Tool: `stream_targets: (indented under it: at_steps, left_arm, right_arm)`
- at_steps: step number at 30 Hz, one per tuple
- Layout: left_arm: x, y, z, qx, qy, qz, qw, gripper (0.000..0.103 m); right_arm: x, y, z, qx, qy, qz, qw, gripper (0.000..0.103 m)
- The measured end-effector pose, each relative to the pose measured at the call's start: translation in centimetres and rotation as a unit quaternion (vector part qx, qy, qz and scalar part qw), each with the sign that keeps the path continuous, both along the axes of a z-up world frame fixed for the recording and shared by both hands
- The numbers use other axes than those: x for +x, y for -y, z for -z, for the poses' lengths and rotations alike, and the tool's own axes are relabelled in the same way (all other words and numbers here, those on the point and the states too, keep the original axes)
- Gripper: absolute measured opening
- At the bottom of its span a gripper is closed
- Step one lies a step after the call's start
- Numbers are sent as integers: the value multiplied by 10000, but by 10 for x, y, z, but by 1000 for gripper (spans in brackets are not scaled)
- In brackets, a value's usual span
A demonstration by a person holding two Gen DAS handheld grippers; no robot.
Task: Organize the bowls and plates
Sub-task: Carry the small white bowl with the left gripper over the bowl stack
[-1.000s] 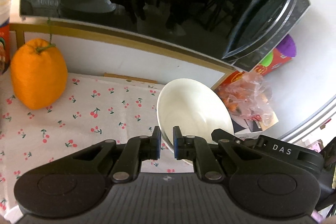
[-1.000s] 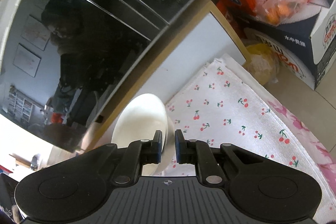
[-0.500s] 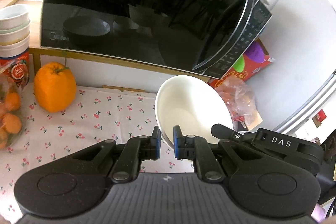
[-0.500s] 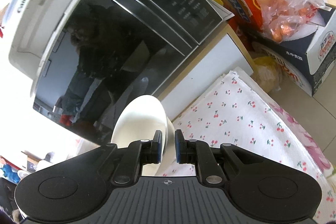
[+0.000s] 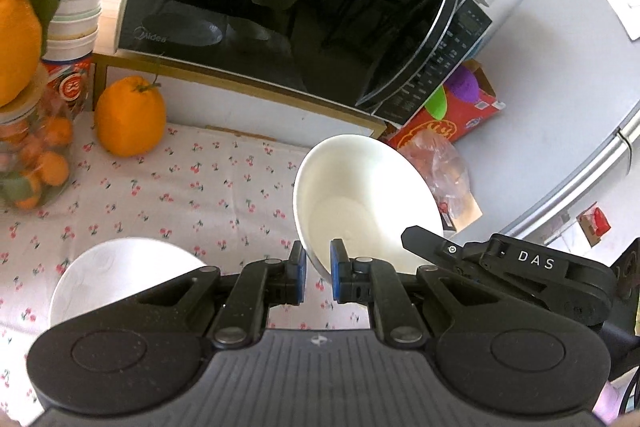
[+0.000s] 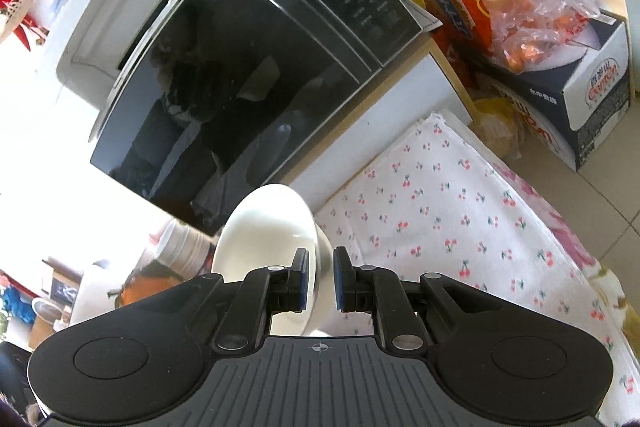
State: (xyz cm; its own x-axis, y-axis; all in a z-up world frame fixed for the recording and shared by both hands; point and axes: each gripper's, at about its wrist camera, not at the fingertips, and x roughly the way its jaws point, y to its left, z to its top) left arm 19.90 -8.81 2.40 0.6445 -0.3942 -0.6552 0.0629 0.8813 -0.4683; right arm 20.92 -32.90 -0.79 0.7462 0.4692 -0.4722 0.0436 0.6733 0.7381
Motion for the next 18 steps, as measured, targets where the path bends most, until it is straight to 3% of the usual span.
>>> stream_targets:
  at_steps: [18]
  left_arm:
    - [-66,-8,18,-303,-296,16,9991,12]
  right_arm:
    - [-68,-11,6,-427,-323,-204,9984,13]
